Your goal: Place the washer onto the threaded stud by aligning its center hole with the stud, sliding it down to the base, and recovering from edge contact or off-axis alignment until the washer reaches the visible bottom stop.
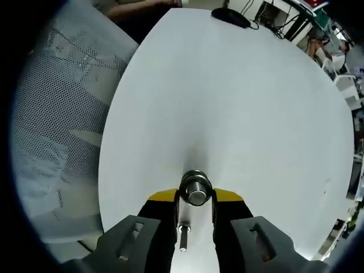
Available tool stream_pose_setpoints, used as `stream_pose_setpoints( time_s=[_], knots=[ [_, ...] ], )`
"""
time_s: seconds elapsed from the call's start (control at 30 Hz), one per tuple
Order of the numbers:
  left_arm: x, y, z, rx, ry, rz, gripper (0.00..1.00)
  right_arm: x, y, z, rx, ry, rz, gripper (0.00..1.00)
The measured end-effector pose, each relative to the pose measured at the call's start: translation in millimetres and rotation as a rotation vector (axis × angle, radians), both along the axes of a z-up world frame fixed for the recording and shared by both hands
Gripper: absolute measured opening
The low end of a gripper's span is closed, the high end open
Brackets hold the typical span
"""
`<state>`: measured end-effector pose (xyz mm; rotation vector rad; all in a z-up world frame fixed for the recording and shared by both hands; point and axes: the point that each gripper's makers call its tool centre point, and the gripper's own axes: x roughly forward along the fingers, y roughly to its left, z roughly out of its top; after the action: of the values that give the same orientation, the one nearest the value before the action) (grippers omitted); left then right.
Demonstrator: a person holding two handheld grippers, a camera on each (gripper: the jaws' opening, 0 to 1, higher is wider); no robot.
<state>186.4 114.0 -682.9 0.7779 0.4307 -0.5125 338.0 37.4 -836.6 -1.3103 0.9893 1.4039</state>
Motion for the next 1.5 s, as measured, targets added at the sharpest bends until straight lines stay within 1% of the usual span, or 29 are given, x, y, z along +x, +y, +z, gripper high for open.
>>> stream_pose_setpoints(
  time_s=[0.37, 0.6, 1.13, 1.5],
  knots=[
    [0.3, 0, -0.7, 0.000, 0.001, 0.003, 0.06, 0, 1, -2.7, -0.021, -0.006, 0.024, 0.23],
    [0.2, 0, -0.8, 0.000, 0.001, 0.004, 0.06, 0, 1, -4.7, -0.022, -0.004, 0.024, 0.23],
    [0.0, 1, -0.8, -0.001, 0.003, 0.007, 0.06, -1, 1, -17.8, -0.036, 0.007, 0.021, 0.23],
    [-0.2, 1, 0.1, -0.002, 0.001, 0.005, 0.06, -2, 1, -26.1, -0.055, 0.004, 0.037, 0.23]
  ],
)
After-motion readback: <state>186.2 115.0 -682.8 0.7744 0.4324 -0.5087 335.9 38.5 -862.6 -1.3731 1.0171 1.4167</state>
